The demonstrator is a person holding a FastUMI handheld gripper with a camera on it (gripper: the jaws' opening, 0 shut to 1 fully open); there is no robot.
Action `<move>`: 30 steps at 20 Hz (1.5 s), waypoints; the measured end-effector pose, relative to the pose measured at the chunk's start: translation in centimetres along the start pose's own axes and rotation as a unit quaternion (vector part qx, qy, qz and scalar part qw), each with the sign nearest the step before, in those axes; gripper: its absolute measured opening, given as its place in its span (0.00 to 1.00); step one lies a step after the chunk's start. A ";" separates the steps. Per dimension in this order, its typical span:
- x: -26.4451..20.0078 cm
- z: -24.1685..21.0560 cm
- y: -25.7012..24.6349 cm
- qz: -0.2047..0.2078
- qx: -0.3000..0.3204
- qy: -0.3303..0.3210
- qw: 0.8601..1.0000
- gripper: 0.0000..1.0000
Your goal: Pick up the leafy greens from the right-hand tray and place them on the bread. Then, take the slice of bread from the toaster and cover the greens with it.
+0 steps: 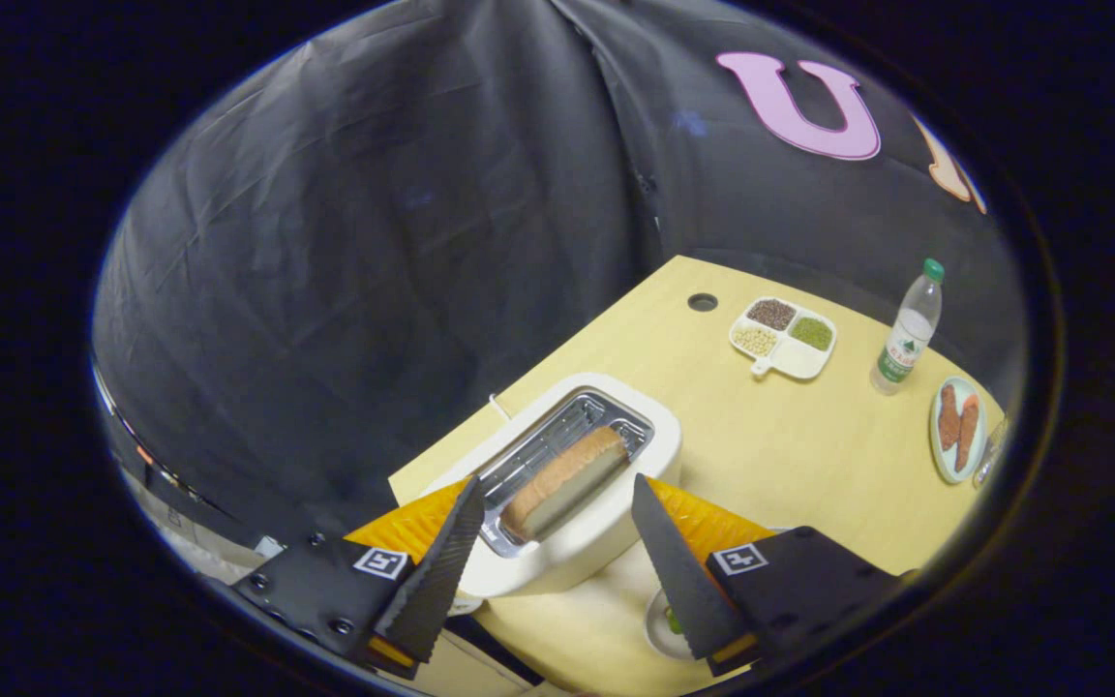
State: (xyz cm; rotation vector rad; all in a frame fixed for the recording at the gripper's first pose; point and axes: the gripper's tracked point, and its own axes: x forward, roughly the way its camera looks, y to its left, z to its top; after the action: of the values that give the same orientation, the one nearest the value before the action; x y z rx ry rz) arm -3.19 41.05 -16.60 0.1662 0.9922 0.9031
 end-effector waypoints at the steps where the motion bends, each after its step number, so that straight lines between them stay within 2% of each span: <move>1: 0.3 0.0 0.2 -0.001 0.002 0.003 1.000 0.98; 6: 2.4 -0.1 0.2 -0.011 0.019 0.017 1.000 0.98; 17: 3.1 -0.9 0.6 -0.007 0.034 0.038 0.999 0.15; 26: 0.0 0.6 0.5 -0.002 0.044 -0.005 0.999 0.04; 30: -2.2 1.0 -0.6 -0.001 0.063 -0.020 0.998 0.04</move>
State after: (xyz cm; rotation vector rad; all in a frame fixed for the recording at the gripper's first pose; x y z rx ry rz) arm -2.56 39.32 -14.96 0.2879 1.0117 0.8326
